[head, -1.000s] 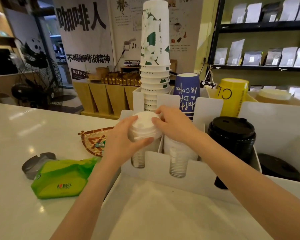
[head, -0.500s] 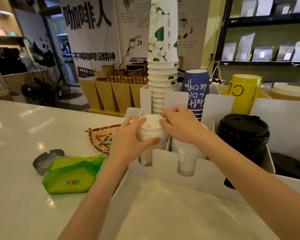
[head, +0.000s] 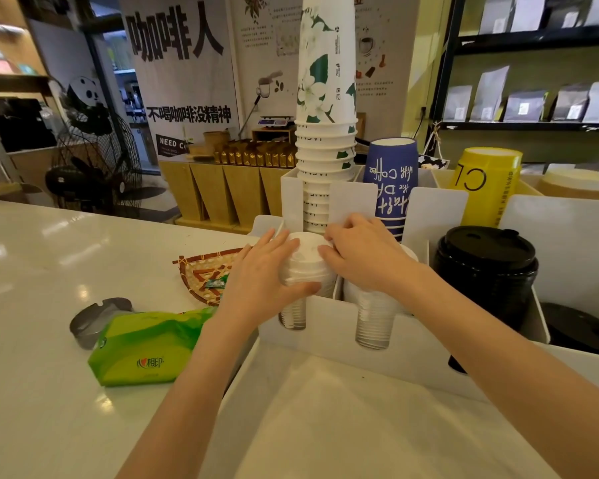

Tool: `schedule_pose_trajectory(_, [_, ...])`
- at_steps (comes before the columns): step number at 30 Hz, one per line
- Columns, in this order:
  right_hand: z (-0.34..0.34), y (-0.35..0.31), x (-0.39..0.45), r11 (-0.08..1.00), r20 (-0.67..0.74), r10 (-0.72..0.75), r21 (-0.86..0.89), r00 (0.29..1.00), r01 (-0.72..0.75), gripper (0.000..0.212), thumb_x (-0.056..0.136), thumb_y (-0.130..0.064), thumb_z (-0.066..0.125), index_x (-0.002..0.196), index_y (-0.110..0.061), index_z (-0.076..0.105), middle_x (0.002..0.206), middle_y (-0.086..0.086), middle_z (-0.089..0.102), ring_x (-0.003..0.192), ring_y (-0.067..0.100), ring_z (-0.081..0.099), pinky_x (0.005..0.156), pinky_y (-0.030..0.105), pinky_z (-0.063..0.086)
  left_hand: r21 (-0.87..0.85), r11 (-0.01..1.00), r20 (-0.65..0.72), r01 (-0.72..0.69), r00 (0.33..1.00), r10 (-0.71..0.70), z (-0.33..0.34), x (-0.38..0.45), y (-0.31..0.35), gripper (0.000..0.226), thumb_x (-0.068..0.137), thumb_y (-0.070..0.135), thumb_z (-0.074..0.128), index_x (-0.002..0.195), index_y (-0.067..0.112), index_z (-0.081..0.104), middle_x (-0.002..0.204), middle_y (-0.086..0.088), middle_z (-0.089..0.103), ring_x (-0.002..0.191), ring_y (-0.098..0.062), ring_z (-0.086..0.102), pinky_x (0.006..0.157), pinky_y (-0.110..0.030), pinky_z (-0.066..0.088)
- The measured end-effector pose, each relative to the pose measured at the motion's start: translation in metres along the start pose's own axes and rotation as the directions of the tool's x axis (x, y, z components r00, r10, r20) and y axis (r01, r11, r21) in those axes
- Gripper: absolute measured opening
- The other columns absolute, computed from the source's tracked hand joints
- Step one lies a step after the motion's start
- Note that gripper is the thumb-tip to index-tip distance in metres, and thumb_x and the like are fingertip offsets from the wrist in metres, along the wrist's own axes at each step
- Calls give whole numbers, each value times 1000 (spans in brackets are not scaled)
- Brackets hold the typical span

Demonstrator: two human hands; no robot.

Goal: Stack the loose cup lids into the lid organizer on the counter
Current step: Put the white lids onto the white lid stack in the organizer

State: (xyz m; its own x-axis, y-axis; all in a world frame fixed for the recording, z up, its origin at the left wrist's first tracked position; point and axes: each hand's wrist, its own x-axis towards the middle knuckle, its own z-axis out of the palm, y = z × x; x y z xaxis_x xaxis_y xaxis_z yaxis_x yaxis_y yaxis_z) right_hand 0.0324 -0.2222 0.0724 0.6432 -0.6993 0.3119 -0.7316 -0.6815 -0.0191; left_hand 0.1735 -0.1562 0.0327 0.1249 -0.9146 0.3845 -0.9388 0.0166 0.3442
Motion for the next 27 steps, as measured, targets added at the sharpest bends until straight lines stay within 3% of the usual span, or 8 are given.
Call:
schedule_pose_trajectory(9, [0, -1, 0, 999, -6, -16, -45, 1000, 16, 41, 92, -37, 32, 112, -10, 55, 111, 15, 58, 106, 27, 46, 96, 42, 33, -128, 990, 74, 53, 996, -44, 7, 3, -9, 72, 76, 51, 57, 138, 27, 27, 155, 5, 15, 143, -13, 2, 115, -43, 6])
schedule_pose_trajectory(20, [1, -5, -2, 982, -4, -61, -182, 998, 59, 43, 93, -37, 28, 99, -8, 59, 104, 14, 64, 104, 27, 47, 93, 42, 32, -91, 994, 107, 54, 993, -44, 7, 4, -10, 75, 76, 53, 55, 139, 28, 22, 155, 6, 11, 143, -15, 1, 115, -45, 7])
schedule_pose_trajectory(24, [-1, 3, -6, 989, 90, -68, -127, 994, 79, 44, 93, -36, 28, 113, -8, 55, 121, 10, 57, 116, 26, 41, 98, 41, 33, 4, 1000, 128, 24, 992, -25, 3, 3, -10, 77, 78, 60, 44, 141, 27, 16, 156, 6, 8, 143, -13, -2, 115, -45, 3])
schedule_pose_trajectory(27, [-12, 5, -26, 993, 56, -107, 52, 993, 104, 42, 93, -33, 33, 129, -13, 42, 136, 5, 48, 127, 21, 35, 105, 35, 30, -32, 998, 133, 47, 990, -42, 2, 0, -7, 76, 80, 62, 37, 142, 24, 14, 156, 4, 9, 143, -12, -1, 115, -43, 2])
